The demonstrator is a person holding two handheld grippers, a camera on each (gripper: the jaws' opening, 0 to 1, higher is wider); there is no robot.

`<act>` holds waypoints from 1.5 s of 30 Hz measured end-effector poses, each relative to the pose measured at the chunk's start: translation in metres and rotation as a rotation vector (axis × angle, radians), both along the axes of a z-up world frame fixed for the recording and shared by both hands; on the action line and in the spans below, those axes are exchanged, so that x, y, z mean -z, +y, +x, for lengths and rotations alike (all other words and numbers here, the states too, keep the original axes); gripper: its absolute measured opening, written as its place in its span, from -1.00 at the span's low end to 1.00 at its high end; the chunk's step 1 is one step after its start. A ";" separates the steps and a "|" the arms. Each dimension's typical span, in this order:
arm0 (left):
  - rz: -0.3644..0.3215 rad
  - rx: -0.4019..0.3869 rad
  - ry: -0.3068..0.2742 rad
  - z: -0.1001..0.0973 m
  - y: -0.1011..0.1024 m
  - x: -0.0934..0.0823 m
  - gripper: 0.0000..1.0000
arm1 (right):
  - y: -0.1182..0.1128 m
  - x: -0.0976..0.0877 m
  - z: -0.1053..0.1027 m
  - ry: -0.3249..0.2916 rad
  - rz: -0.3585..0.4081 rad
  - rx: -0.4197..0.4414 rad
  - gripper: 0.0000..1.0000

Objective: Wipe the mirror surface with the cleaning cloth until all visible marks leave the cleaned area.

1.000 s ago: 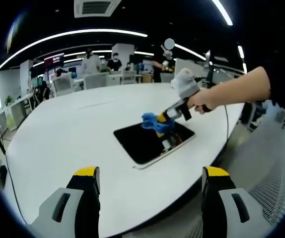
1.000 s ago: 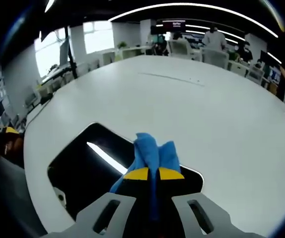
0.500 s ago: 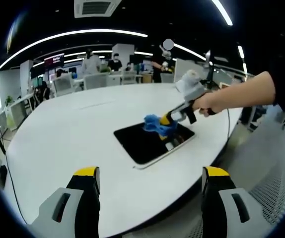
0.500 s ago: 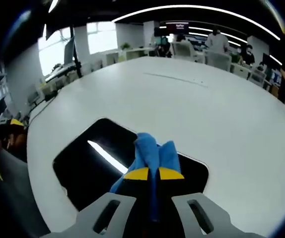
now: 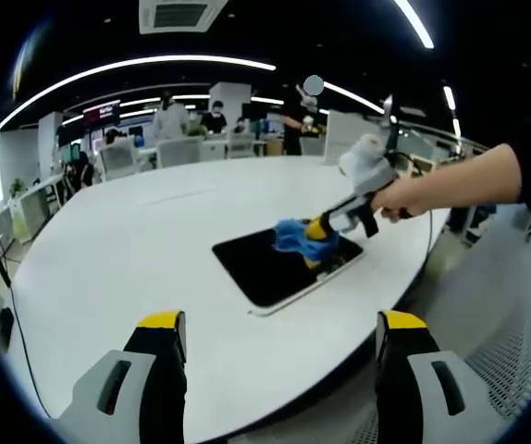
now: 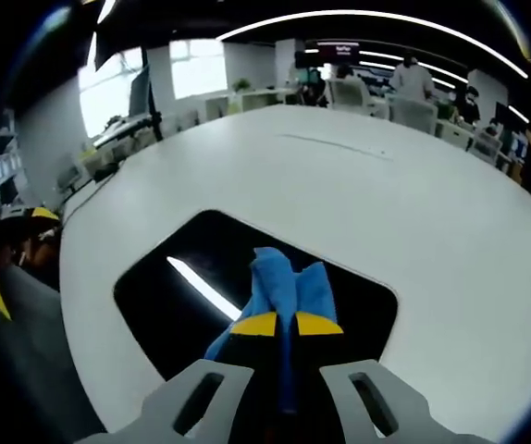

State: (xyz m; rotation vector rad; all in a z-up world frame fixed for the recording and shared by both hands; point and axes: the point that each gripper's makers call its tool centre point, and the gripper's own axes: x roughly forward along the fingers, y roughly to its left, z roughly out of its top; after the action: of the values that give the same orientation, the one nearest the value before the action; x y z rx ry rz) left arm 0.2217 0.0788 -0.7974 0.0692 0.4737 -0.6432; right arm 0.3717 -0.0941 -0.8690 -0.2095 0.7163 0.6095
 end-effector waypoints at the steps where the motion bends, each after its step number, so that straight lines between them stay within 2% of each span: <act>1: -0.001 0.000 0.000 0.000 0.000 0.000 0.68 | 0.000 0.000 -0.002 0.000 -0.001 -0.006 -1.00; 28: -0.010 -0.007 -0.012 0.001 0.001 -0.002 0.67 | 0.003 -0.001 -0.041 0.006 0.016 -0.043 -1.00; 45: -0.013 -0.007 -0.012 0.001 0.000 -0.002 0.67 | 0.004 -0.001 -0.058 0.016 0.024 -0.067 -1.00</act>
State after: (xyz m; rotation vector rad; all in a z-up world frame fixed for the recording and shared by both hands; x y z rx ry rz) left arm 0.2228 0.0792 -0.7951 0.0592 0.4585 -0.6383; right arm 0.3139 -0.0900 -0.8682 -0.2071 0.7197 0.6844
